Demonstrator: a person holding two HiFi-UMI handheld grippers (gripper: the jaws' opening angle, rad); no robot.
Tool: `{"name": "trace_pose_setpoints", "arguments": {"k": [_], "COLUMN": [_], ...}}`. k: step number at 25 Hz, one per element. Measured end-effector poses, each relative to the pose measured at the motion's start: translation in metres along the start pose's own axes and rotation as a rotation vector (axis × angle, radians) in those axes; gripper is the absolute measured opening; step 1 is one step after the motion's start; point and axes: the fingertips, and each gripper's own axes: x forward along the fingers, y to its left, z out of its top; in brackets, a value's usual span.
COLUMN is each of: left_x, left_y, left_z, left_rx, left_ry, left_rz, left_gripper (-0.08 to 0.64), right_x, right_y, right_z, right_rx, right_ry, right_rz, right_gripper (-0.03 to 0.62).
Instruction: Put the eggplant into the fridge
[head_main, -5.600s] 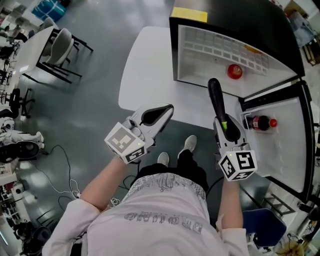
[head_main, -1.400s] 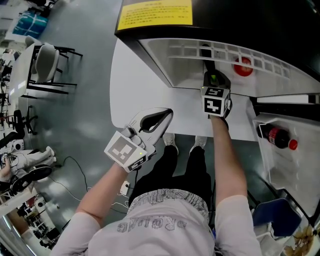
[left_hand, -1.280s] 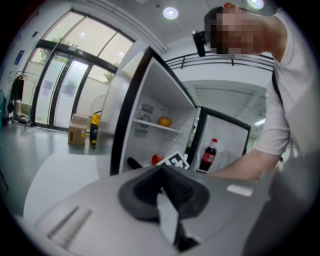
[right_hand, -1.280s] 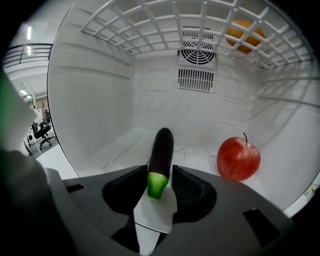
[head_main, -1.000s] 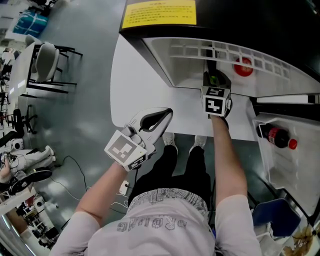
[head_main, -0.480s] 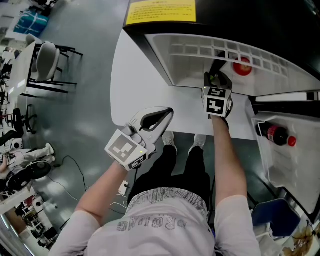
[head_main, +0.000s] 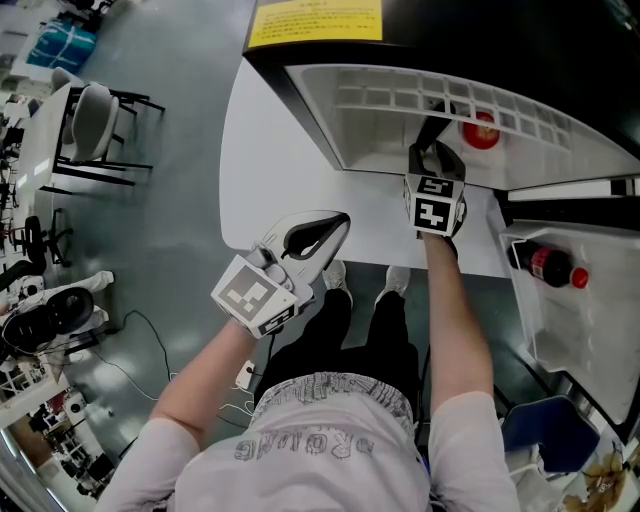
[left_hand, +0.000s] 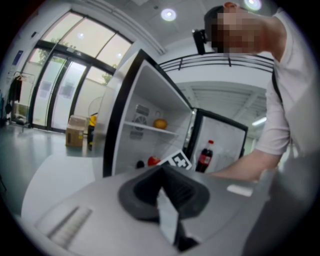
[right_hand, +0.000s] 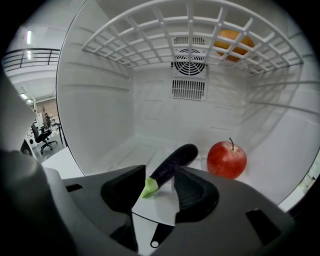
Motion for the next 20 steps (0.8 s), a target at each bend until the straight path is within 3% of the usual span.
{"name": "trace_pose_setpoints", "arguments": {"k": [20], "left_x": [0.010], "left_y": [-0.007], "left_z": [0.025], "left_rx": [0.020], "left_ry": [-0.046], "left_rz": [-0.002], "left_gripper": [0.006], "right_x": [-0.069], "right_y": [0.015], "right_z": [0.034], "right_rx": [-0.039], "right_ry": [-0.095], "right_rz": [0.109], "right_gripper": [0.170]}}
